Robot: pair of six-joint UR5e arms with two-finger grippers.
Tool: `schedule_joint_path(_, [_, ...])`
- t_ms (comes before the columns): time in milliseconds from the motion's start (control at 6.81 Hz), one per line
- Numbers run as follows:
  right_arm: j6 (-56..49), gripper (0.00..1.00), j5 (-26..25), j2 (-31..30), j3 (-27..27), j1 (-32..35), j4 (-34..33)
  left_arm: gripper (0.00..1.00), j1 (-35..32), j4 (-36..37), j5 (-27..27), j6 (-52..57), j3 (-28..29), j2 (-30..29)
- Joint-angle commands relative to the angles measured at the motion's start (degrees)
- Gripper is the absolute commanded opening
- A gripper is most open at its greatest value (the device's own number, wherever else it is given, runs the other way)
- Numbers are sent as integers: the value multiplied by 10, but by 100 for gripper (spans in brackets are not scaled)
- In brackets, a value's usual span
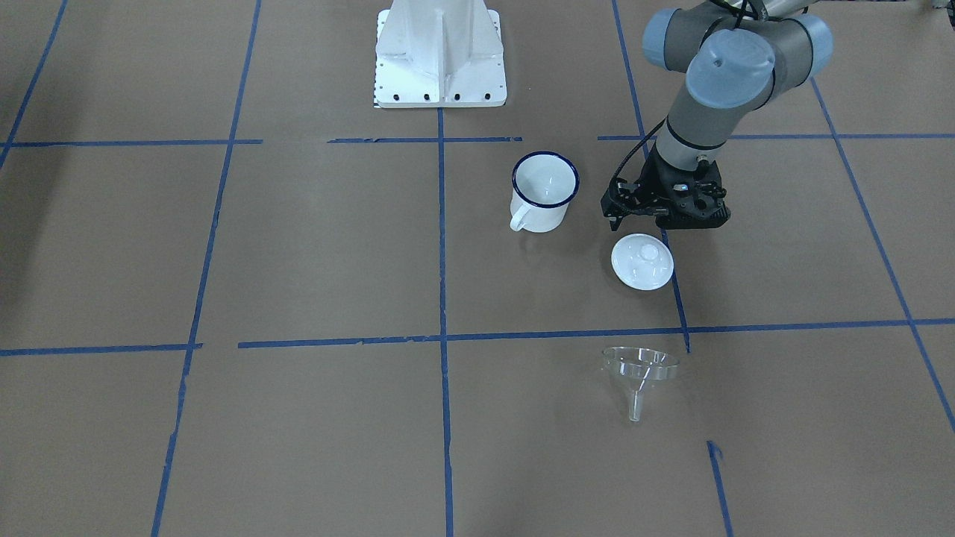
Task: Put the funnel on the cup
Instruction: 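Open the left gripper and move it to the glass funnel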
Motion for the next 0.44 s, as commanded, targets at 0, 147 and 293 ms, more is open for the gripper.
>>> schedule_joint_path(0, [0,100,0,0,0,0,0,100,-25,-28,27,-166,7,-36])
schedule_joint_path(147, [0,100,0,0,0,0,0,100,-24,-119,94,-313,46,-38])
schedule_joint_path(293, [0,100,0,0,0,0,0,100,-21,-194,158,-417,107,-49])
